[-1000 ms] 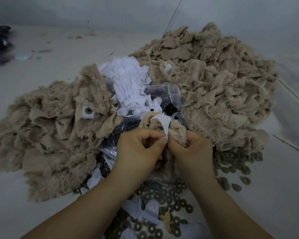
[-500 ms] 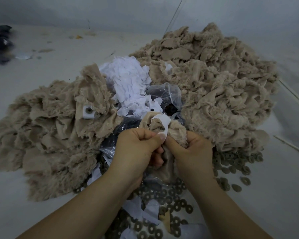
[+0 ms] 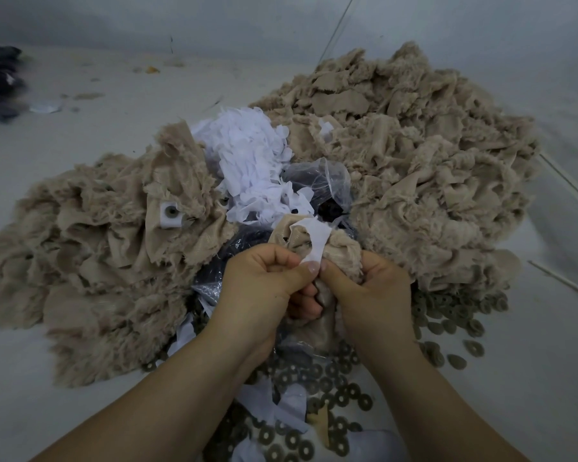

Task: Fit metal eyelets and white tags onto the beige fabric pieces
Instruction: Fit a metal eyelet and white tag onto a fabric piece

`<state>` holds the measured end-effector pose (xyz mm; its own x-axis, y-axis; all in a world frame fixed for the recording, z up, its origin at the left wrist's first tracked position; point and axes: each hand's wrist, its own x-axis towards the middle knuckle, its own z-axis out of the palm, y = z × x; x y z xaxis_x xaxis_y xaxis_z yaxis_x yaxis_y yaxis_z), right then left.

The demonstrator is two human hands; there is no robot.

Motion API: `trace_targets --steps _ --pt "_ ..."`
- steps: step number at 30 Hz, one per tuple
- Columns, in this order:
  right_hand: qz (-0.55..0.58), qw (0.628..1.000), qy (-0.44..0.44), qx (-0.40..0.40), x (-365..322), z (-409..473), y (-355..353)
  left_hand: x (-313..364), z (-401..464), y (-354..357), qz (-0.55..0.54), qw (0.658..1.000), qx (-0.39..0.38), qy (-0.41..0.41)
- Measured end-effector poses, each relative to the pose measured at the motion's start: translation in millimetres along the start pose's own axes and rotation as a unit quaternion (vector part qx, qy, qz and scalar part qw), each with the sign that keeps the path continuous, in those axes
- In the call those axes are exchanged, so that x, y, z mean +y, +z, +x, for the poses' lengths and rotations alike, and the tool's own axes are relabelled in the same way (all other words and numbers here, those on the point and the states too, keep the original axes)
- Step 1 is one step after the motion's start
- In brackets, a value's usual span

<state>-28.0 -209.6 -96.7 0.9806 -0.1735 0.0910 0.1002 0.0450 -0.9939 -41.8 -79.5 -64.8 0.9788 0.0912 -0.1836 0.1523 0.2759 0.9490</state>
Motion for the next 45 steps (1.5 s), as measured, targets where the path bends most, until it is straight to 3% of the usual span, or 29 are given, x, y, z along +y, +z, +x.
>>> trace_targets --steps 13,20,26,34,41,45 --pt "-0.018 0.998 -0.018 -0.049 -6 0 -4 0 3 -6 0.048 0.999 -0.017 0.011" --pt "0.008 0.999 0.009 -0.041 -9 -2 -4 1 5 -10 0.131 0.989 -0.031 0.055" --pt "0.012 0.999 0.038 -0.032 -5 1 -4 7 3 -12 0.088 0.993 -0.075 -0.007" --pt "-0.069 0.997 -0.029 0.006 -4 -1 0 -2 1 -6 0.137 0.99 0.002 0.044" --pt "-0.084 0.995 -0.058 0.013 -4 -4 1 -5 1 0 0.315 0.924 0.061 0.21" --pt "-0.04 0.999 -0.008 0.003 -7 -3 1 -7 -4 -5 0.384 0.835 0.045 0.392"
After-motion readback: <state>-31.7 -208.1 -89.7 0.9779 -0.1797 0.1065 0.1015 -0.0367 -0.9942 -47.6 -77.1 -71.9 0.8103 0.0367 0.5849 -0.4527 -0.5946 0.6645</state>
